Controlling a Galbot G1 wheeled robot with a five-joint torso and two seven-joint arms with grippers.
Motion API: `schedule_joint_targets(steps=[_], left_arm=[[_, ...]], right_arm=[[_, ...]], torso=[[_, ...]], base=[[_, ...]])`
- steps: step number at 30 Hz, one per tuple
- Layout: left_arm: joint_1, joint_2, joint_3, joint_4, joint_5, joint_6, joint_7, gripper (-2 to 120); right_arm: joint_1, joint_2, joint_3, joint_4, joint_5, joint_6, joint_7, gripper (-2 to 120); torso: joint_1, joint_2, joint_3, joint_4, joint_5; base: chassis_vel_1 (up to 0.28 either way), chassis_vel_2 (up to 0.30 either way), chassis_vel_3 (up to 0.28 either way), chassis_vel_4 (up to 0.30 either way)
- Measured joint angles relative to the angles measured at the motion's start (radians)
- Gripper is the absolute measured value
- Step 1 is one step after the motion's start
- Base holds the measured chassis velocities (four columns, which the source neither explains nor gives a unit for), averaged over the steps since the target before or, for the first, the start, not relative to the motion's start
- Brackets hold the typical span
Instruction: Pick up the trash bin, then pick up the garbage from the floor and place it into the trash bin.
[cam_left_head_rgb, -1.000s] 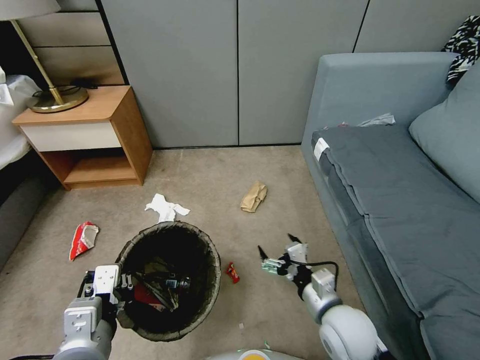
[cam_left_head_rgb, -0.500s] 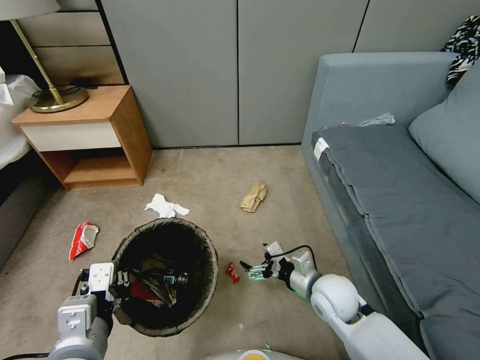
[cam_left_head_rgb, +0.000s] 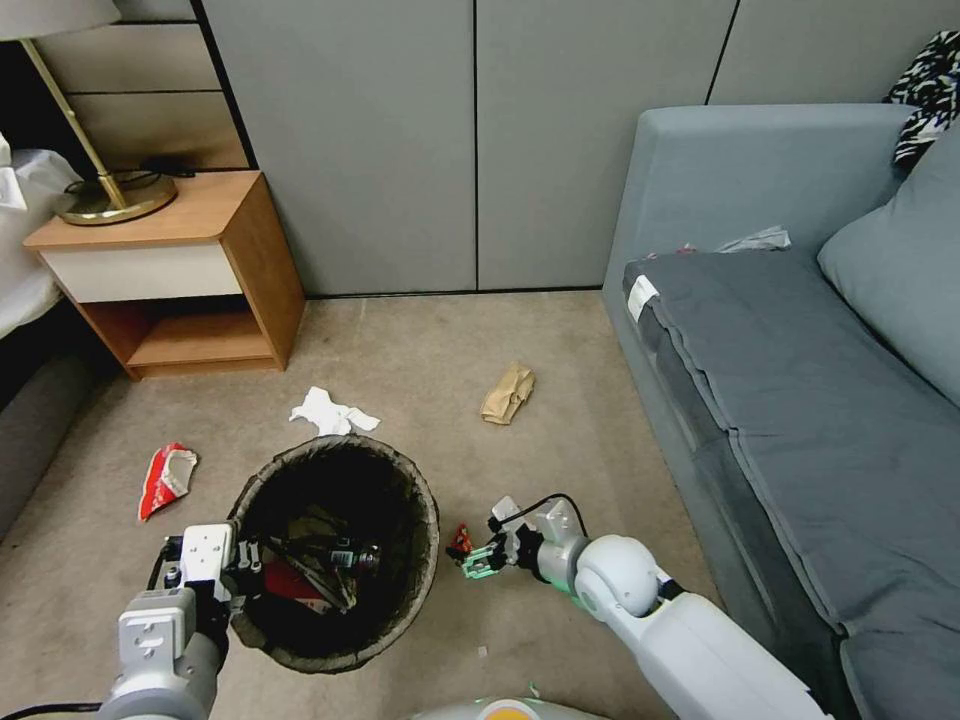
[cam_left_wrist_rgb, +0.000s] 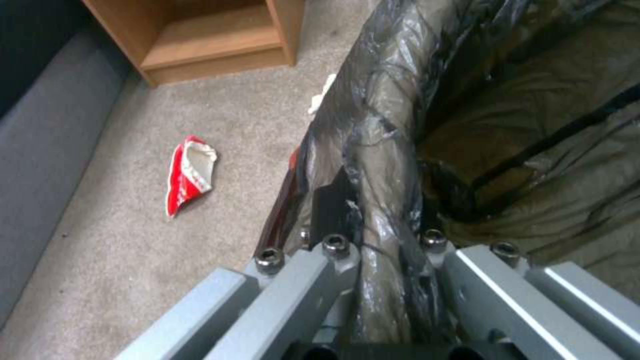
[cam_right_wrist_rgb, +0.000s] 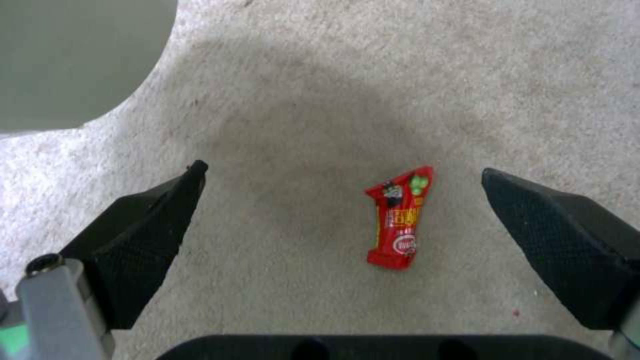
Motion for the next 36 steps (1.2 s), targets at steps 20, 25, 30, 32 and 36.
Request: schedule_joint_targets(steps=[20, 25, 30, 32, 36], left_arm=[[-0.002, 0.009, 0.003, 0.000, 0.004, 0.003, 0.007, 1], [-0.002, 0.009, 0.003, 0.000, 0.006, 0.003, 0.009, 1], [-0.001, 0.009, 0.002, 0.000, 0.009, 0.003, 0.010, 1], [-0.001, 0.008, 0.003, 0.000, 0.011, 0.003, 0.011, 1], [-0.002, 0.007, 0.004, 0.000, 0.014, 0.003, 0.012, 1]], right_arm=[[0.019, 0.122, -0.006, -0.239, -0.142, 0.173, 0.059, 100], [0.028, 0.142, -0.006, -0.302, -0.160, 0.207, 0.058, 100], [0.033, 0.157, -0.007, -0.350, -0.176, 0.227, 0.053, 100], [0.035, 0.164, -0.004, -0.364, -0.180, 0.231, 0.052, 100], [0.042, 0.176, 0.003, -0.395, -0.192, 0.237, 0.051, 100]], torso=[[0.000, 0.000, 0.000, -0.0001, -0.0002], [0.000, 0.000, 0.000, -0.0001, -0.0001], [0.000, 0.000, 0.000, -0.0001, -0.0001], [0.000, 0.000, 0.000, 0.0000, 0.0000], [0.000, 0.000, 0.000, 0.0000, 0.0000]], base=[[0.000, 0.000, 0.000, 0.000], [0.000, 0.000, 0.000, 0.000], [0.000, 0.000, 0.000, 0.000], [0.000, 0.000, 0.000, 0.000], [0.000, 0.000, 0.000, 0.000]])
